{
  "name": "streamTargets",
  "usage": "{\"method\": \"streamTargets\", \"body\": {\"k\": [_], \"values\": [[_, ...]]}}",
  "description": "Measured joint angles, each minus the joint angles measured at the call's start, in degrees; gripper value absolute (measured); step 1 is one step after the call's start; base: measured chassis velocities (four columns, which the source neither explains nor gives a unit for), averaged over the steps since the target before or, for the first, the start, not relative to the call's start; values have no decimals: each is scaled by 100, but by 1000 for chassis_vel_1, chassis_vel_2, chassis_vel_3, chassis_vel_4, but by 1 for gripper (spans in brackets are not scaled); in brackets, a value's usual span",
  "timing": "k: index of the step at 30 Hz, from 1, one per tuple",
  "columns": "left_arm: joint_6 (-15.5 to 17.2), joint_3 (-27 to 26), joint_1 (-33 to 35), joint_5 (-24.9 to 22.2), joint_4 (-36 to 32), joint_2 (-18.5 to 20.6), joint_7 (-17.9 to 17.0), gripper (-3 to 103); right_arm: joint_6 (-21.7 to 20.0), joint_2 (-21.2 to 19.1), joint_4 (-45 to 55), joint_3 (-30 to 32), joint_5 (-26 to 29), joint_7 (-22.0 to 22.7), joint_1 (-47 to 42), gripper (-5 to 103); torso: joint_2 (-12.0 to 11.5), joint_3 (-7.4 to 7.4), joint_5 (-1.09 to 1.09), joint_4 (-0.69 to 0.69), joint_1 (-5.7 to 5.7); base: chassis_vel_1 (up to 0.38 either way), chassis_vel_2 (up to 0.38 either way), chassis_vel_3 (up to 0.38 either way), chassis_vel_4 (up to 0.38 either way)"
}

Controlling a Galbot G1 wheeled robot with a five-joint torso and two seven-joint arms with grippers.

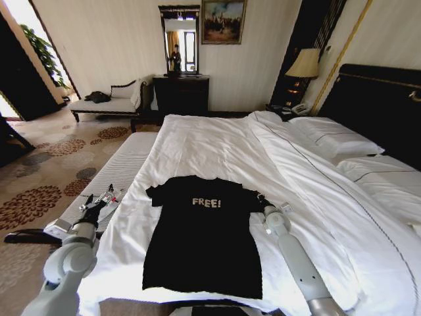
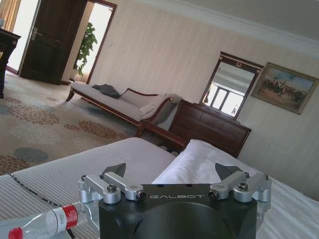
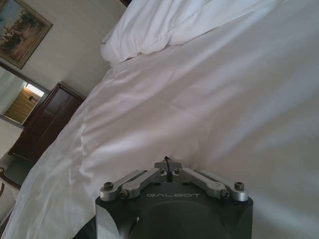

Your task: Fold the clothes on the bed.

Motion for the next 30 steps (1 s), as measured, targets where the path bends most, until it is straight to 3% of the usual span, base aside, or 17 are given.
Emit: {"method": "streamTargets", "body": {"k": [17,22,30], "values": [[-9,15,31,134,47,-60,-50,100,76,-44,361,-9,-6,-52,-96,0,0,0,0,0,0,0,0,0,0],[-9,16,51,167,15,-92,-73,100,256,-27,879,-140,-82,-239,-151,0,0,0,-1,0,0,0,0,0,0],[-22,-80,159,191,-27,-123,-76,100,511,146,839,-571,-490,-608,-102,0,0,0,0,1,0,0,0,0,0]]}}
